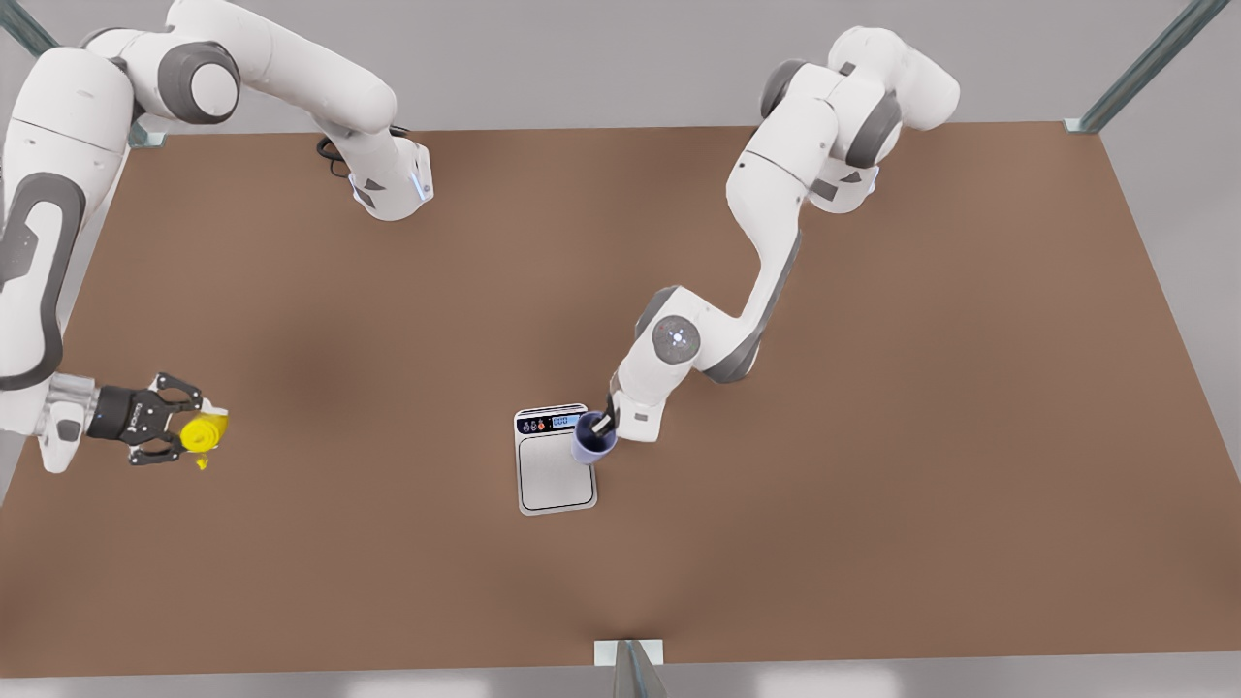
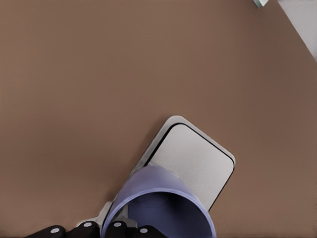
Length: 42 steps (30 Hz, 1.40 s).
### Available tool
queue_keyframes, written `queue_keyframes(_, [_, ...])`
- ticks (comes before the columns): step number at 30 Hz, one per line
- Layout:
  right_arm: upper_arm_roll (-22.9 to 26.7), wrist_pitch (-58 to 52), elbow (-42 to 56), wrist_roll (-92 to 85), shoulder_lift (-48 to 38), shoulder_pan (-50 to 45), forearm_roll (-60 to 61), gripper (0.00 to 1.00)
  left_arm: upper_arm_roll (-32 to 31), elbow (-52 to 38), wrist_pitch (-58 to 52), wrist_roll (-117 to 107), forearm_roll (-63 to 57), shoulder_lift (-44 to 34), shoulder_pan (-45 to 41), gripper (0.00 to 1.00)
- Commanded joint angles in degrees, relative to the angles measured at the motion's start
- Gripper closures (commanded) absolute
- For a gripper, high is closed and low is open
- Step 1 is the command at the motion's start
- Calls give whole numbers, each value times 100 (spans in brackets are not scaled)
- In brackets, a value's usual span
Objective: Move cup to the weight, pick up sauce bottle, pour sauce
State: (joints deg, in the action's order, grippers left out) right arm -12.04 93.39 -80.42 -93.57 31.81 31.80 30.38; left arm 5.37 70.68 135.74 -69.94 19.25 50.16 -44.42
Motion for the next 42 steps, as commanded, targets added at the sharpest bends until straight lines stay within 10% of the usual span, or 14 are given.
queue_keyframes(1, [0, 12, 9, 76, -25, -103, -137, 43, -1, -71, 5, -45, 158, 37, -14, 79])
queue_keyframes(6, [9, 935, -105, 506, -526, -737, -1158, 43, 8, -353, 181, -318, 131, 310, -225, 79])
queue_keyframes(10, [-193, 3246, -2522, 867, -2029, -833, -1404, 43, 43, -511, 286, -432, 8, 477, -357, 79])
queue_keyframes(15, [-519, 4793, -3419, 990, -2469, -1150, -1860, 43, 70, -520, 295, -608, -9, 477, -357, 44])
queue_keyframes(32, [-519, 4969, -3366, 4540, -2381, -2626, -6598, 44, 96, -590, -13, -819, -203, 90, -322, 26])
queue_keyframes(38, [-519, 4732, -3410, 6008, -2293, -3250, -8004, 43, 386, -502, -2684, 2071, 272, -982, 1321, 19])
queue_keyframes(42, [-519, 4020, -2997, 6527, -1845, -3839, -8751, 43, 2116, 1237, -3353, 6298, 254, -2001, 1866, 0])
